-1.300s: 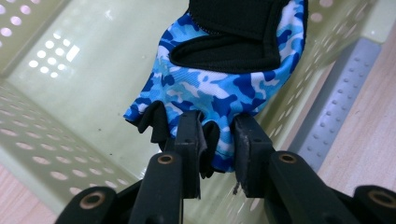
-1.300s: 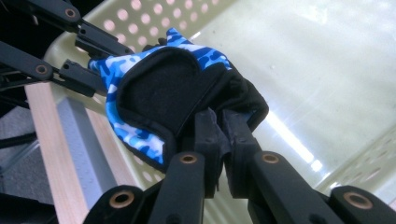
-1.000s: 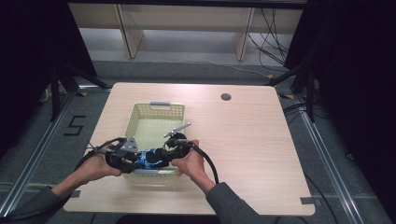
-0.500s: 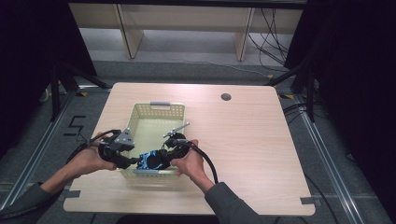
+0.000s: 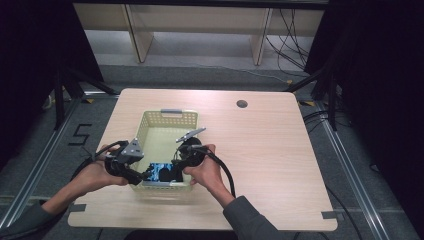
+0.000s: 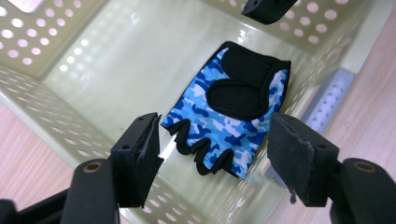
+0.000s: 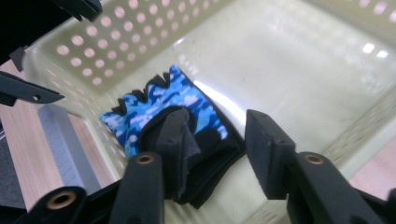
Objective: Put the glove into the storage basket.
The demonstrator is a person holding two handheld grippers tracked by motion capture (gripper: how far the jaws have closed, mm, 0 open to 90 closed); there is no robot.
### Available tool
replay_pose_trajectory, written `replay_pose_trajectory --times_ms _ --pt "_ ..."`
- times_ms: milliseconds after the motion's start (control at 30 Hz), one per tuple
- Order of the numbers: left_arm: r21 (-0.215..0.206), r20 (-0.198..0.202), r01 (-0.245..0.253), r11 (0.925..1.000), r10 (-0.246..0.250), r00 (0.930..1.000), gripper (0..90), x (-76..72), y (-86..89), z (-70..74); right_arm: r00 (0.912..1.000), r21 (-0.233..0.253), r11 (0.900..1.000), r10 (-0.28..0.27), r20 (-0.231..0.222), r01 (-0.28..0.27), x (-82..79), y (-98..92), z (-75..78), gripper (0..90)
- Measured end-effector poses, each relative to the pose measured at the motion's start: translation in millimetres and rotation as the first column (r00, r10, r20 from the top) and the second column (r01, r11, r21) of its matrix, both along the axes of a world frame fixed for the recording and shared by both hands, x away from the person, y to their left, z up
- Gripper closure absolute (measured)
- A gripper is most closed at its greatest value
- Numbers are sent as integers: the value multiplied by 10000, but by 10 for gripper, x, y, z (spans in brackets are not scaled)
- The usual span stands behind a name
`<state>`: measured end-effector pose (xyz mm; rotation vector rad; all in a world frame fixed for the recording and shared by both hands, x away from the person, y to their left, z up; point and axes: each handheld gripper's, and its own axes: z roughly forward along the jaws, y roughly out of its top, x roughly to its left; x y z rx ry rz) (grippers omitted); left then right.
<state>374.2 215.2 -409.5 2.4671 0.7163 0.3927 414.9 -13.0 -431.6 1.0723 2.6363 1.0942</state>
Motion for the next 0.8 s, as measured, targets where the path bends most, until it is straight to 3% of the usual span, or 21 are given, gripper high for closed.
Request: replay_pose_trajectory --times_ms 33,133,167,200,233,300,367,567,800 --pt "80 14 114 9999 -114 9999 329 4 9 24 10000 0 10000 0 0 0 0 0 0 576" --pt "-664 85 -227 9975 233 9997 287 -33 26 82 9995 324 9994 -98 291 88 -3 -61 47 510" --pt "-845 206 -237 9961 256 9995 279 -44 36 98 9991 274 9988 -412 -80 414 -32 -82 85 492" --pt "-1150 302 -366 9927 404 9987 270 -79 36 110 9989 404 9981 -469 5 469 -44 -146 121 478" --pt "-1150 302 -366 9927 404 9987 266 -79 36 110 9989 404 9981 -469 5 469 -44 -146 121 478" --pt "-1346 299 -403 9901 447 9986 261 -119 25 116 9975 812 9963 -316 634 264 -26 -204 111 460" --pt "-1350 373 -318 9903 372 9986 254 -149 14 124 9978 892 9955 -370 553 320 -47 -260 141 441" --pt "-1884 187 -397 9813 440 9989 221 -199 -22 100 9960 1363 9903 -371 809 258 -72 -431 207 424" --pt "-2093 97 -438 9769 469 9989 214 -229 -55 65 9972 1704 9847 -478 576 374 -158 -601 208 414"
